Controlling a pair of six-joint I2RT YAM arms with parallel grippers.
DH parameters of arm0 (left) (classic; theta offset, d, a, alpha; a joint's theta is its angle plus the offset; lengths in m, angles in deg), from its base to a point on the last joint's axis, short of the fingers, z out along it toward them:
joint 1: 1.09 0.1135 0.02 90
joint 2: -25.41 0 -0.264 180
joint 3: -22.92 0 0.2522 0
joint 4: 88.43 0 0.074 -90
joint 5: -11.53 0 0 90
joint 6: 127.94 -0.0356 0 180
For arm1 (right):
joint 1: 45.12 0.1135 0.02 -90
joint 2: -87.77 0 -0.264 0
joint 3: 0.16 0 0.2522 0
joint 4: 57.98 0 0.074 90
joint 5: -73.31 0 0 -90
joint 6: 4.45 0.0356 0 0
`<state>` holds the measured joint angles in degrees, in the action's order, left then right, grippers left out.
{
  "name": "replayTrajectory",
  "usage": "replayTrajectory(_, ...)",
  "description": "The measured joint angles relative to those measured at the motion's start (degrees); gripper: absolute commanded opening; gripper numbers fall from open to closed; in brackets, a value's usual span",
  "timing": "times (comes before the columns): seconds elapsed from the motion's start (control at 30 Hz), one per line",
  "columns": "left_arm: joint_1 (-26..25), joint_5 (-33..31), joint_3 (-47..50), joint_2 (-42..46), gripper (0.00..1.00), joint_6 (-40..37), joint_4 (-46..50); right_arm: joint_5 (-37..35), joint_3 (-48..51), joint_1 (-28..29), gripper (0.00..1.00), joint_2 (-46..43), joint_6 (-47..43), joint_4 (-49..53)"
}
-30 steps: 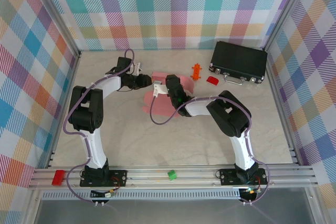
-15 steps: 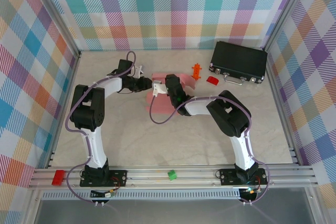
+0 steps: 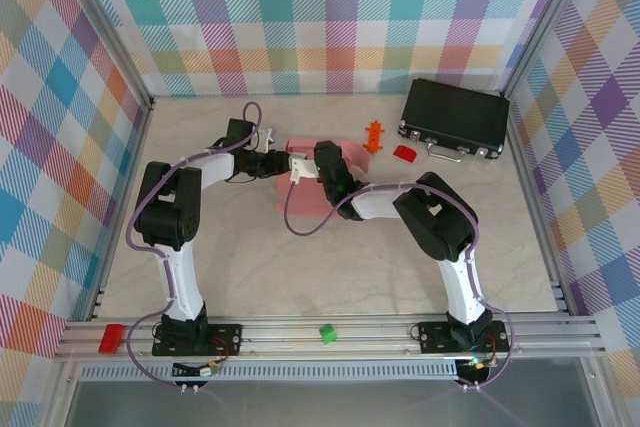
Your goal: Fold the paper box
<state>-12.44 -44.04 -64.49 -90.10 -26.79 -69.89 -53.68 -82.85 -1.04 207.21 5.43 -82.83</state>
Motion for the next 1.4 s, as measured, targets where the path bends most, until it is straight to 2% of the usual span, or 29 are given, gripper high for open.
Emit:
replayTrajectory(0.3, -1.01, -3.02, 0.17, -0.07, 0.39, -0.07, -4.74, -0.07, 0.00, 0.00, 0.12, 0.00, 0.39, 0.07)
replayTrajectory(0.87, -4.68, -12.94, 6.58, 0.07, 0.26, 0.81, -17.05, -0.11, 0.00, 0.00, 0.12, 0.00, 1.51, 0.61)
replayTrajectory(1.2, -5.16, -17.59, 8.66, 0.50, 0.32, 0.98, -21.51, -0.11, 0.00, 0.00, 0.12, 0.00, 1.75, 0.81)
replayTrajectory(1.4, -5.20, -17.81, 8.70, 0.50, 0.21, 0.92, -22.58, -0.11, 0.00, 0.00, 0.12, 0.00, 1.90, 0.81)
